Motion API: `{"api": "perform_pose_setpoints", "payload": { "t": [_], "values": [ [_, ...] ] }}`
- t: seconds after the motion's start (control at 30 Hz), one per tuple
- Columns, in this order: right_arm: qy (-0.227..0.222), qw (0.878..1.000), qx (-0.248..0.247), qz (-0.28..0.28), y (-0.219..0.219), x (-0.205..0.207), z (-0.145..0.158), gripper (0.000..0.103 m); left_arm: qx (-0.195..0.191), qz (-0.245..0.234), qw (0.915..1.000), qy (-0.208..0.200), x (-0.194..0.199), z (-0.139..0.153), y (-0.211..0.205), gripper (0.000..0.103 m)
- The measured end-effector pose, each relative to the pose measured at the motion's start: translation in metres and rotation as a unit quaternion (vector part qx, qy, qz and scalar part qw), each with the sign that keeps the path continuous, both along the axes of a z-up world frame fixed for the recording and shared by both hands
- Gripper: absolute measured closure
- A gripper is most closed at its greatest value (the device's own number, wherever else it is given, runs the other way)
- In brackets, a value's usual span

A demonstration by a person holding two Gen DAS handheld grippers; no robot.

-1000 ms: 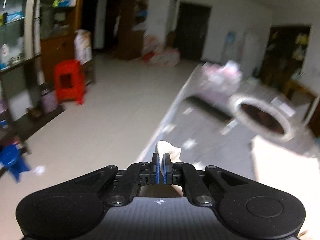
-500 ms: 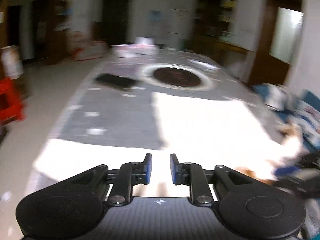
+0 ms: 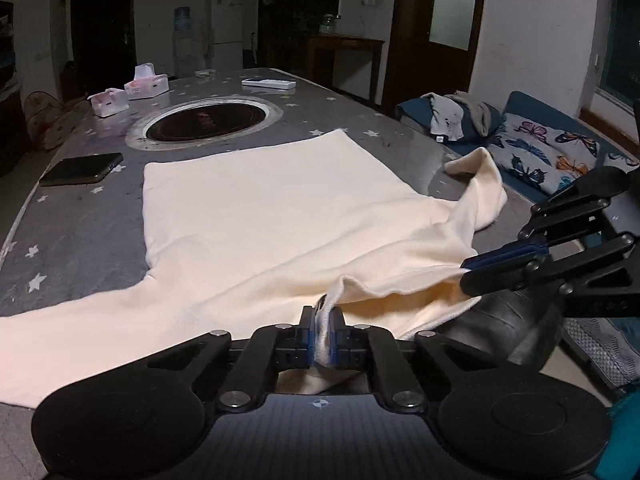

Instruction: Fold clothes

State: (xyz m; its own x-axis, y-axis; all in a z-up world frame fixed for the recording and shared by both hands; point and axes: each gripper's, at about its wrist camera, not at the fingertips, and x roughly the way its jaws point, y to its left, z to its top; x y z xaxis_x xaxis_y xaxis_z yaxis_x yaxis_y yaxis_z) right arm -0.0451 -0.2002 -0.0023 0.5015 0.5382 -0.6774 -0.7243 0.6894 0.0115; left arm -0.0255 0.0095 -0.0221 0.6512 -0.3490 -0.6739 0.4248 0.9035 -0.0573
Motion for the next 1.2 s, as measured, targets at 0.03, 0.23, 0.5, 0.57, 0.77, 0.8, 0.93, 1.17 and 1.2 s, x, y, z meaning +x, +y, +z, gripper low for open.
{"api": "perform_pose_setpoints", "payload": {
  "t": [0.03, 0.23, 0.5, 0.57, 0.77, 0.8, 0.93, 1.17, 1.2],
  "values": [
    [-0.001, 1.0, -0.001, 0.004, -0.001, -0.003, 0.002, 0.099, -0.002, -0.007, 1.0, -0.005, -0.006, 0.002, 0.001, 0.098],
    [0.037, 0.998, -0.012, 0.054, -0.004, -0.02, 0.002, 0.098, 0.006, -0.052, 0.9984, -0.019, -0.032, 0.004, 0.005, 0.098],
    [0.024, 1.0, 0.004, 0.018, -0.013, 0.004, 0.009, 0.091, -0.012, -0.077, 0.9966, -0.027, -0.026, 0.018, 0.014, 0.096],
    [0.03, 0.999, 0.013, 0.004, -0.011, 0.015, 0.002, 0.091, -0.036, -0.07, 0.996, -0.041, -0.018, 0.03, 0.017, 0.096],
    [0.068, 0.998, 0.008, 0.011, -0.004, 0.018, -0.027, 0.091, -0.084, -0.056, 0.9941, -0.04, 0.015, 0.031, 0.002, 0.096],
    [0.067, 0.998, 0.01, 0.01, -0.006, 0.016, -0.027, 0.091, -0.089, -0.055, 0.9942, -0.025, 0.023, 0.024, -0.004, 0.096],
    [0.05, 0.998, 0.023, -0.022, -0.031, 0.017, -0.011, 0.081, -0.098, -0.068, 0.9925, 0.026, 0.041, -0.002, -0.026, 0.096],
    [-0.016, 0.987, 0.01, -0.161, -0.086, 0.072, 0.009, 0.066, -0.104, -0.102, 0.9875, 0.06, 0.032, -0.024, -0.05, 0.096],
    [-0.018, 0.984, 0.006, -0.18, -0.092, 0.085, 0.007, 0.065, -0.106, -0.104, 0.9868, 0.064, 0.03, -0.026, -0.051, 0.095]
  ]
}}
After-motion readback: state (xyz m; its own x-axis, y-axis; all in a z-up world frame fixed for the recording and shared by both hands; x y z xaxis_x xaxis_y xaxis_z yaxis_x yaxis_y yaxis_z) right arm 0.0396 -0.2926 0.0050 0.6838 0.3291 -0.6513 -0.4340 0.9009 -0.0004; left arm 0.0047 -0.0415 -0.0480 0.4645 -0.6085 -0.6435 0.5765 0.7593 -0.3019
